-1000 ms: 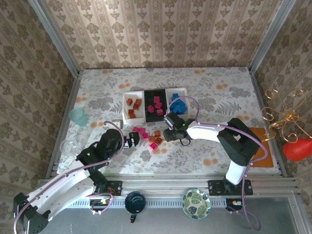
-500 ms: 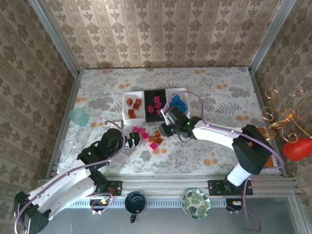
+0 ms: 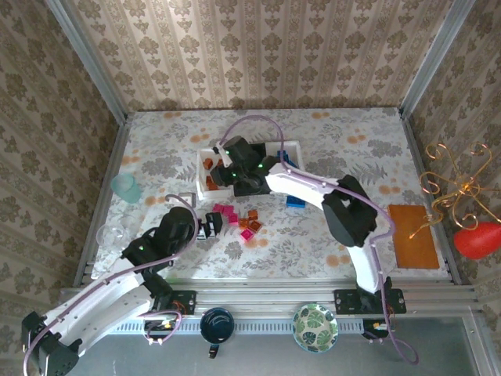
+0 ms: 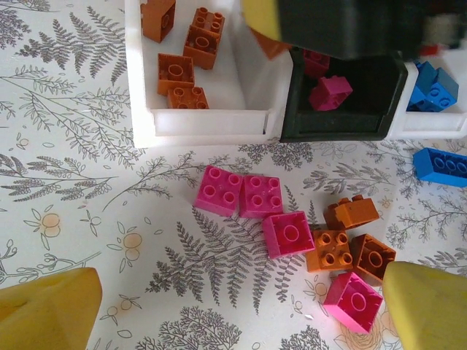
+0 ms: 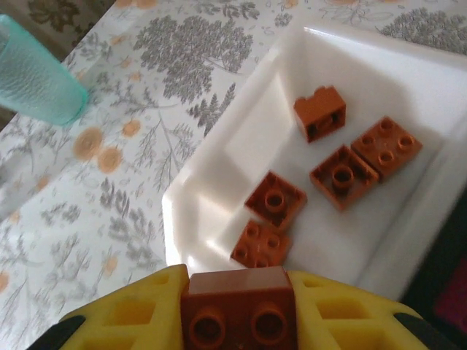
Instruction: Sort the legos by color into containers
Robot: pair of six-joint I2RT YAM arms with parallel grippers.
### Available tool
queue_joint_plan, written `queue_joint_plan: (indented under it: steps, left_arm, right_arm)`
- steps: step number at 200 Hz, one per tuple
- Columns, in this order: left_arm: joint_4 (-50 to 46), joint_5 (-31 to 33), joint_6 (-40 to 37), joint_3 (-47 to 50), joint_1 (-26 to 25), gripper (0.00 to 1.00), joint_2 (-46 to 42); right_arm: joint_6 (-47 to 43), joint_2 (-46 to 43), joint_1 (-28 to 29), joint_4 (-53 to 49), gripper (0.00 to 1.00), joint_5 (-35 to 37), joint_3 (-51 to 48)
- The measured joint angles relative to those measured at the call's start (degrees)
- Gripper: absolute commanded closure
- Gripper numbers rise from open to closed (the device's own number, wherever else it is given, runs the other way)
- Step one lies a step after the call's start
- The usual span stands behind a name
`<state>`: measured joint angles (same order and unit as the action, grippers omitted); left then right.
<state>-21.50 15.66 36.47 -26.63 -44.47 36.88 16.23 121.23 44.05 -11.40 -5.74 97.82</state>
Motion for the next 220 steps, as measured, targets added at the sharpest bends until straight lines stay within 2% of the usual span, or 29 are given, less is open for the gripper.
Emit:
queue_joint_plan:
  steps: [9,25,39,75,100,133,155,189,220]
  left_arm:
    - [-0.02,-0.02,0.02,0.00,0.00,0.00,0.00]
    - [-0.02,-0.02,0.00,0.00,0.00,0.00,0.00]
    - [0.00,-0.02,0.00,0.00,0.00,0.00,0.02]
    - [0.07,-0.24,0.00,0.00,0.02,0.00,1.79]
    - [0.33,-1.20,-0.07,-0.17,0.35,0.01,5.16]
    - [1.90,-4.33,-1.38,-2.67,0.37,0.18,13.68]
    - [4.00,-6.78,-2.38,-3.96,-0.20,0.20,20.04]
    - [5.73,-8.39,-4.59,-6.73,-5.84,0.16,29.03]
    - [6.73,-8.39,-6.64,-9.09,-11.17,0.24,35.39]
  right_arm:
    - [-0.02,2.67,-0.02,-0.94,0.62,0.57,3.45]
    - [-0.28,5.79,-0.04,-2.45,0.45,1.42,8.22]
    - [-0.20,7.58,-0.17,-3.41,0.36,2.05,11.45]
    - [0.42,7.19,-0.68,-3.32,0.33,2.54,11.89]
    - [0.46,2.16,-0.79,-1.36,0.32,2.64,3.91]
    - [0.72,-8.68,-0.79,2.05,0.32,3.50,-10.43]
    - [1.11,-15.45,-1.01,4.09,0.32,4.22,-18.93]
    - [2.51,-23.08,-2.64,6.51,0.32,5.03,-30.64]
    - [4.20,-27.80,-5.86,7.32,0.32,5.38,-38.91]
